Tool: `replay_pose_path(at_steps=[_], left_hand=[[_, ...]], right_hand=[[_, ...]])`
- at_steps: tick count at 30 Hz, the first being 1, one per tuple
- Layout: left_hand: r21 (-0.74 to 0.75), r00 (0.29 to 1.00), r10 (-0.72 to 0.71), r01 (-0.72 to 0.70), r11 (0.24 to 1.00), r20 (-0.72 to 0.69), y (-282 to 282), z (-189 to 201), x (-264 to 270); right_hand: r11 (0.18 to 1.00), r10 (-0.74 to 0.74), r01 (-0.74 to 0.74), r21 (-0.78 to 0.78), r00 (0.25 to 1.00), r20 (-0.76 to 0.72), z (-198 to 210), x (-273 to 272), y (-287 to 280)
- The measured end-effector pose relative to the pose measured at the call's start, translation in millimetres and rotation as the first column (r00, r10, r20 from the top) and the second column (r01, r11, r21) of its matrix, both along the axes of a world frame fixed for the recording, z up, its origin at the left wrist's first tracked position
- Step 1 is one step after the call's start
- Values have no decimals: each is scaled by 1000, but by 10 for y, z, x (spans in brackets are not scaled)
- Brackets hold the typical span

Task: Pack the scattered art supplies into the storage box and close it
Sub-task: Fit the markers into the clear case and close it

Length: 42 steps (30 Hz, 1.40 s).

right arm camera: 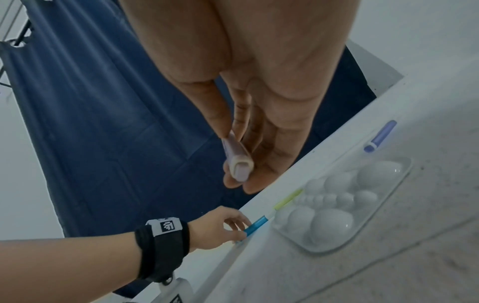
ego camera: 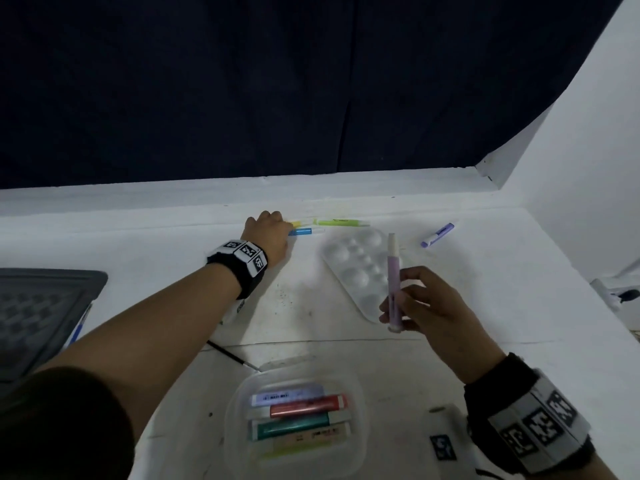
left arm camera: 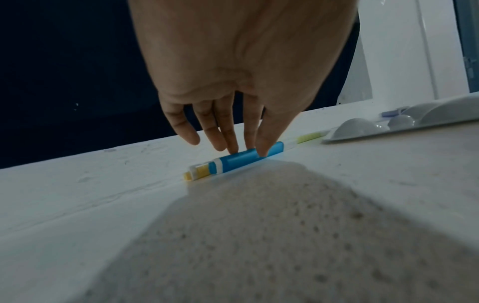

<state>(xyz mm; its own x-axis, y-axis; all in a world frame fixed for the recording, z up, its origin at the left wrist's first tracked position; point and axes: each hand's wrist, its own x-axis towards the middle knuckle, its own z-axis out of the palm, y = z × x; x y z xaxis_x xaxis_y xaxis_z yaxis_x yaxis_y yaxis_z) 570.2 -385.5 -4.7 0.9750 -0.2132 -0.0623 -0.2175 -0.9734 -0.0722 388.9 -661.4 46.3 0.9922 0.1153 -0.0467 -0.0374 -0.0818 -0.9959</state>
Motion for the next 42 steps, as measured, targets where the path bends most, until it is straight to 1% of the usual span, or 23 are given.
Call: replay_pose_path(at_steps=[2,4,7,9,11,13,15,17,19,21,23,25,28,30,31,35,37,39,40,42], left_hand=[[4,1000,0,0,1000,23,17,4,4],[4,1000,-3,3,1000,15,28,0,-24],[-39,1000,-12,11,999,-8,48,-24,-116],[-112,999,-12,7,994,-38,89,-24,-213],[-251,999,11,-21,968,-44,150,40,-351],[-407,999,47,-44,912,-4,209,183,-546],[-540,994,94,-45,841,62,293,358,-824],[-670,982,142,-23,742,125,409,523,-1200],[-772,978,154,8,636,138,536,648,-1652],[-834,978,150,38,550,144,645,715,-2109],[-874,978,155,46,483,137,735,691,-2486],[-895,989,121,21,445,84,785,595,-2765],[-884,997,82,-28,466,11,755,387,-2975],[-880,996,85,-37,473,4,685,304,-3025],[-872,997,78,-26,490,15,640,278,-3040],[-775,997,-5,66,628,81,483,208,-3037],[-711,993,-42,106,695,107,435,176,-3002],[-597,982,-89,171,784,164,377,142,-2961],[-550,978,-111,192,813,179,344,131,-2943],[-510,977,-122,197,837,176,285,119,-2917]], right_hand=[[999,-6,8,38,999,-44,-46,-57,62],[998,16,-13,56,998,-64,-91,-113,119],[997,66,-64,49,997,-38,-126,-172,160],[995,104,-104,1,994,16,-116,-196,159],[984,153,-143,-108,985,81,-83,-222,147],[952,205,-158,-261,966,161,-60,-264,140],[906,262,-154,-393,936,237,-65,-311,157],[872,310,-153,-465,908,281,-102,-359,200],[855,349,-169,-491,887,302,-157,-397,259],[834,395,-200,-514,867,305,-210,-419,315],[805,446,-224,-550,840,310,-253,-423,366],[778,484,-212,-591,803,349,-279,-420,422],[740,526,-163,-653,745,410,-317,-410,489],[706,551,-110,-699,706,445,-351,-415,510],[692,557,-82,-717,693,459,-371,-418,511],[658,558,-39,-752,695,453,-401,-412,509],[634,584,-52,-771,686,434,-402,-400,514],[602,624,-93,-793,675,394,-390,-398,534],[580,643,-116,-807,674,365,-374,-403,553],[518,679,-139,-844,666,308,-341,-421,605]])
